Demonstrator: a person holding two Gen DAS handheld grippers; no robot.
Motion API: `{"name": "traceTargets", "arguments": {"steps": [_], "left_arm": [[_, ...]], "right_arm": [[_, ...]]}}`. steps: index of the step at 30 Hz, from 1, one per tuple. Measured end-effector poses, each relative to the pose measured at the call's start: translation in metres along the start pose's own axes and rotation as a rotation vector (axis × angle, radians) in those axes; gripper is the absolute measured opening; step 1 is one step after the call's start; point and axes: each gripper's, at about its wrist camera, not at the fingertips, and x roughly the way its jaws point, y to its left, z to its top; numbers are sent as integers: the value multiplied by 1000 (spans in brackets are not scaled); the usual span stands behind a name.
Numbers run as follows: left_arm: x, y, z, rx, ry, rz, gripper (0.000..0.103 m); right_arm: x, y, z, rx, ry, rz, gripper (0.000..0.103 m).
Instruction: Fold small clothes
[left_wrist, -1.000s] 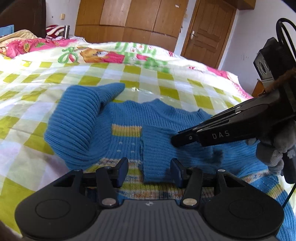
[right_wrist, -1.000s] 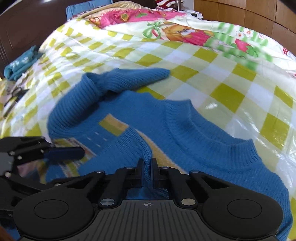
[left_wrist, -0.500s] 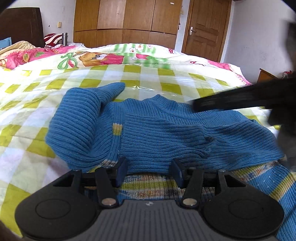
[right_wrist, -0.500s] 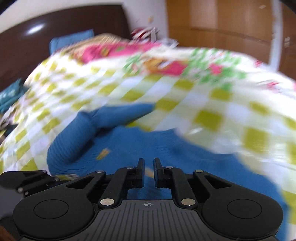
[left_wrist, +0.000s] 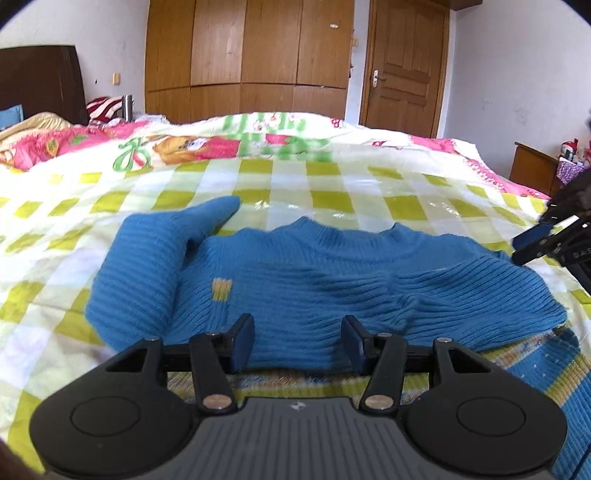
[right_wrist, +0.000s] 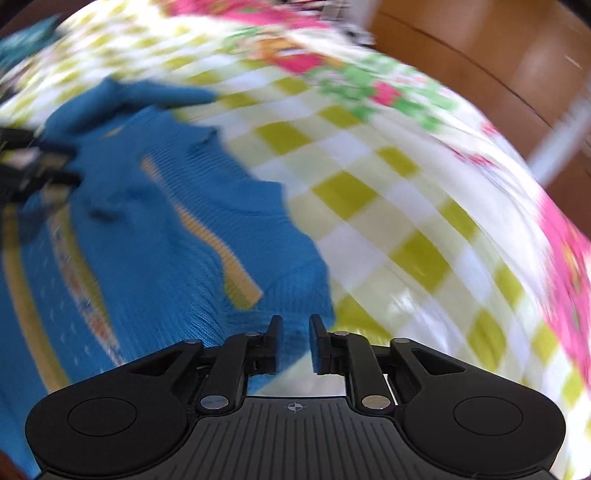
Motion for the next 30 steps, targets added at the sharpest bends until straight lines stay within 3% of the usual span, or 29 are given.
{"name": "traceTargets", "arguments": {"steps": [5, 18, 20, 25, 30], "left_arm": [[3, -5, -1, 16, -5, -5, 65], [15, -7, -8, 23, 25, 2, 70], [16, -8, -9, 29, 26, 5, 71], [15, -9, -9, 30, 22, 9, 71], [16, -9, -10, 30, 19, 20, 74]], "right_arm": [[21, 21, 12, -248, 97, 131, 24], [53, 29, 26, -521, 240, 221, 25], [54, 34, 26, -533, 236, 196, 18], [38, 38, 10, -425, 182, 100, 3], [26, 14, 2, -204, 134, -94, 1]]}}
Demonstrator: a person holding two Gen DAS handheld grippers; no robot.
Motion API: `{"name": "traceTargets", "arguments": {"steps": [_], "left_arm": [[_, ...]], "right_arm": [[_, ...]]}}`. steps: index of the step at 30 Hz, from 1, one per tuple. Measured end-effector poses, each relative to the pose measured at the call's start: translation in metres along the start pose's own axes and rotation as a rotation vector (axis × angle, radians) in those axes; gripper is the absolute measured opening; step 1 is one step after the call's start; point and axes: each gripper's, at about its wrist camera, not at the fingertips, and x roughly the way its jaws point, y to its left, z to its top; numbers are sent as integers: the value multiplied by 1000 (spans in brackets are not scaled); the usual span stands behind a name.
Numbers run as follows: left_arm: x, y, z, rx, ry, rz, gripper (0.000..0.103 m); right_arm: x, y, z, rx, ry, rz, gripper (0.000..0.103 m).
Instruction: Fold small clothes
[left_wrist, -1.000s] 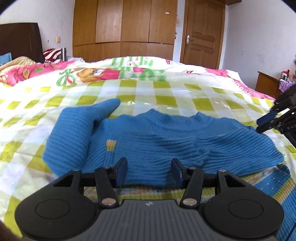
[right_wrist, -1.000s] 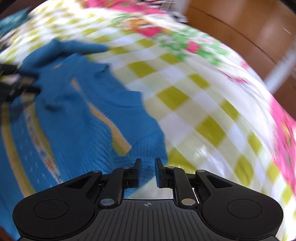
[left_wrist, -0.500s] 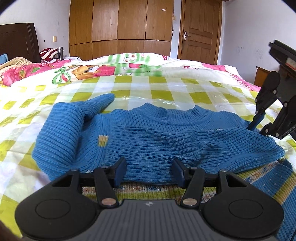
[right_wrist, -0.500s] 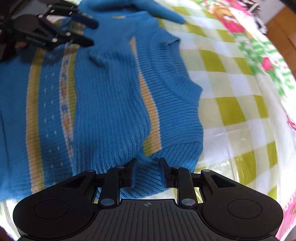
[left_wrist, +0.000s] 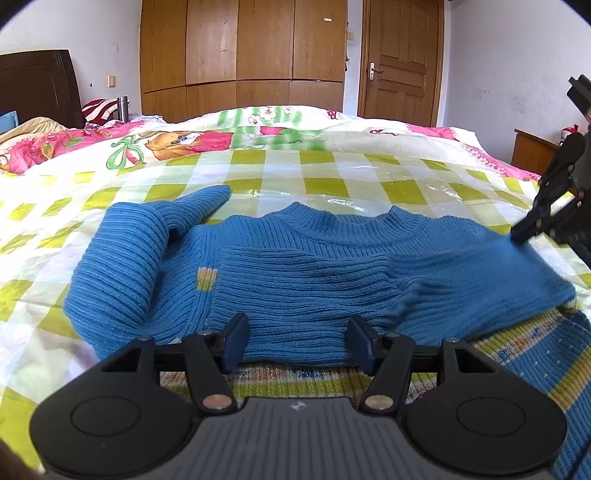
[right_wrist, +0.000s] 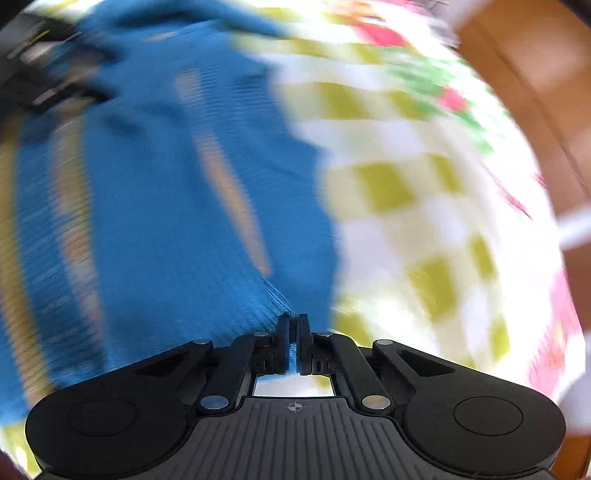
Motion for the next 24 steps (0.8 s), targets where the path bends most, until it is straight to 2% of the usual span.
{"name": "traceTargets", "arguments": {"steps": [2, 5, 6, 8, 10, 12, 14, 15, 17, 19, 21, 24], "left_arm": [[2, -1, -1, 9, 7, 10, 76], [0, -5, 1, 22, 16, 36, 76], [-1, -6, 2, 26, 20, 52, 76], [-6, -6, 4, 21, 25, 87, 76], [-4, -6, 4, 23, 68, 121, 78], [-3, -3, 1, 17, 102, 134, 80], [-8, 2, 1, -1, 121, 124, 80], [-12, 5, 1, -14, 125, 122, 80], [-24, 13, 1, -44, 111, 126, 79], [-35, 23, 2, -73, 76, 130, 79], [-44, 31, 4, -93, 25, 139, 79], [-50, 46, 3, -148, -22, 134, 79]], "right_arm": [[5, -14, -6, 149, 4, -26, 1], [8, -12, -12, 247, -12, -7, 3], [5, -9, -14, 265, -42, -20, 7], [-11, -6, -18, 329, -119, -78, 8], [-27, 8, -14, 359, -215, -124, 12], [-36, 27, -16, 398, -289, -61, 12], [-18, 44, -15, 432, -215, 42, 12], [-5, 53, -14, 438, -163, 56, 12], [-3, 59, -8, 445, -154, 21, 12], [-25, 51, 4, 496, -215, 14, 13], [-42, 46, 24, 523, -276, 51, 14], [-42, 44, 66, 602, -330, 187, 18]]}}
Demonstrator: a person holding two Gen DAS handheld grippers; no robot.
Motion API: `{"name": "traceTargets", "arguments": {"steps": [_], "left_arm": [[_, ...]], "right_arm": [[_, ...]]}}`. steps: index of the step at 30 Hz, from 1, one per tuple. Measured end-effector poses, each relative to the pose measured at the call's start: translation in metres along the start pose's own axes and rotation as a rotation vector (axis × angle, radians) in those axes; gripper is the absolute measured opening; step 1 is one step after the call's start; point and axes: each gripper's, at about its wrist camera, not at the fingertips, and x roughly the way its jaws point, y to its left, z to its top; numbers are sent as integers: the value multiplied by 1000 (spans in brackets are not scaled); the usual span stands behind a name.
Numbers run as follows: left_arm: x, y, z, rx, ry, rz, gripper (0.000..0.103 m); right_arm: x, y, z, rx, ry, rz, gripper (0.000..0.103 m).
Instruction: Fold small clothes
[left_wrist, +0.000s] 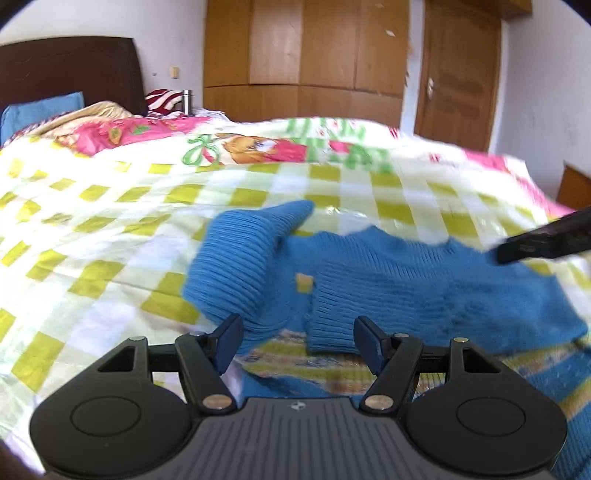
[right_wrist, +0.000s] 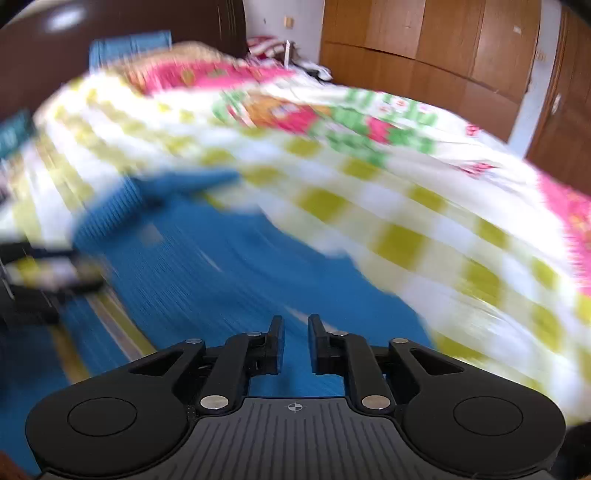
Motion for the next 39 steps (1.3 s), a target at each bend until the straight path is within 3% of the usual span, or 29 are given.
{"name": "traceTargets", "arguments": {"steps": [3, 6, 9, 12, 14, 17, 18, 20, 22, 25, 27, 28, 30, 33, 35, 37, 39], "left_arm": [[2, 11, -8, -7, 4, 4, 79], [6, 21, -12, -41, 22, -47, 79], [9, 28, -14, -62, 25, -79, 79], [13, 38, -16, -87, 33, -94, 79], [13, 47, -17, -124, 37, -111, 79], [15, 56, -17, -158, 35, -115, 79], [15, 58, -17, -163, 34, -112, 79], [15, 60, -17, -174, 27, -108, 79], [13, 60, -17, -181, 17, -103, 79], [11, 55, -17, -166, 4, -102, 79], [10, 47, -17, -133, -5, -103, 79], [10, 41, -17, -110, -9, -106, 79], [10, 31, -19, -62, -11, -117, 80], [11, 17, -23, 0, 0, -127, 80], [11, 10, -24, 33, -1, -124, 80], [12, 4, -26, 56, 1, -114, 80], [13, 0, -27, 69, 7, -109, 80]], "right_arm": [[24, 34, 37, 42, 3, 108, 20], [55, 77, 83, -26, 8, 157, 21], [100, 117, 125, -73, 77, 181, 25], [139, 155, 141, -141, 199, 188, 35], [170, 176, 143, -199, 285, 153, 36], [198, 191, 132, -270, 329, 57, 16], [201, 192, 130, -265, 337, 61, 7], [189, 189, 130, -237, 300, 94, 6], [155, 177, 135, -175, 186, 159, 6], [84, 128, 132, 53, -21, 247, 6], [40, 84, 108, 209, -162, 232, 7], [24, 61, 92, 273, -201, 208, 12], [4, 18, 48, 388, -206, 112, 14], [-8, -29, -15, 478, -88, -97, 15], [-16, -45, -43, 529, -36, -141, 15], [-24, -39, -47, 498, -64, -170, 15], [-25, -19, -31, 377, -93, -176, 16]]}}
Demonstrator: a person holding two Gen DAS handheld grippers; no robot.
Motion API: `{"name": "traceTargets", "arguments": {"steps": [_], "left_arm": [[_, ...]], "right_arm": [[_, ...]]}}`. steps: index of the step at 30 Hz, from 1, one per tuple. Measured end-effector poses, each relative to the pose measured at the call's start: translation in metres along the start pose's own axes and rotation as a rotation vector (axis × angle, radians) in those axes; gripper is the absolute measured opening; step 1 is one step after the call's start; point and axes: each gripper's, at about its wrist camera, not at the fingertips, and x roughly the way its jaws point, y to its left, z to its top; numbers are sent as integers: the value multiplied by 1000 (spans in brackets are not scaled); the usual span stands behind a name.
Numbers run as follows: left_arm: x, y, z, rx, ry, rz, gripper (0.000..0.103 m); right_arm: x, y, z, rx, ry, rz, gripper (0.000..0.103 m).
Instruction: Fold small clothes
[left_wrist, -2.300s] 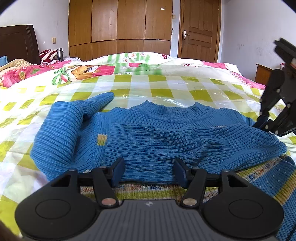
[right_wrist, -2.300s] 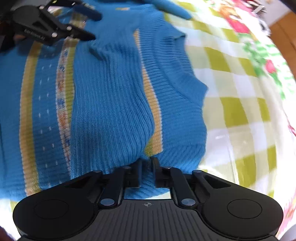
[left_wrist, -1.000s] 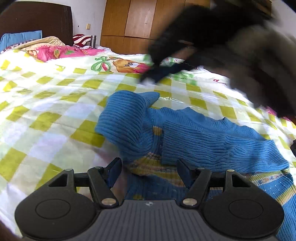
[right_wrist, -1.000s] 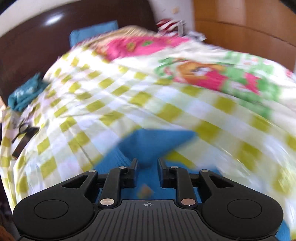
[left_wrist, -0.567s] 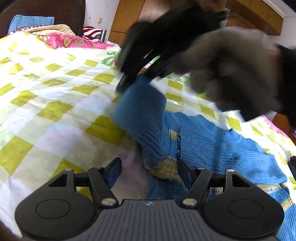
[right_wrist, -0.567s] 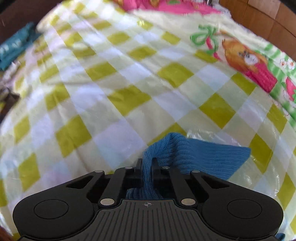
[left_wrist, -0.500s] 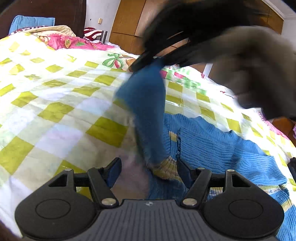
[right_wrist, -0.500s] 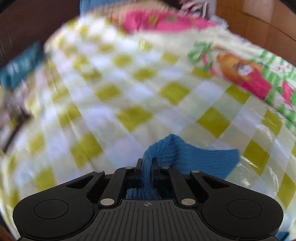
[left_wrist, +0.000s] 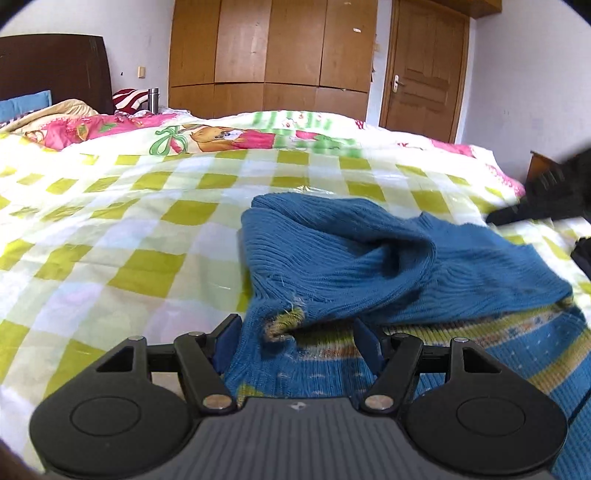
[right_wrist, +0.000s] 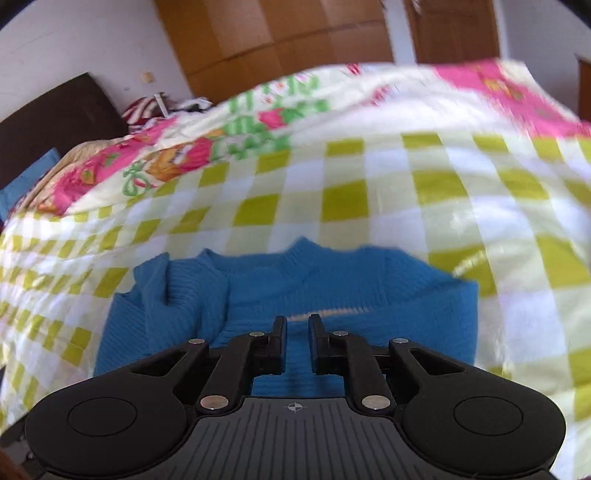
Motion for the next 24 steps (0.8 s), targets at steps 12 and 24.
{"name": "traceTargets", "arguments": {"steps": [12, 24], "left_arm": [[2, 10, 1, -46, 18, -36, 79], [4, 9, 1, -52, 11, -10, 80]], "right_arm": [[133, 176, 35, -546, 123, -110, 37], [-2, 47, 90, 109, -138, 112, 0]]}}
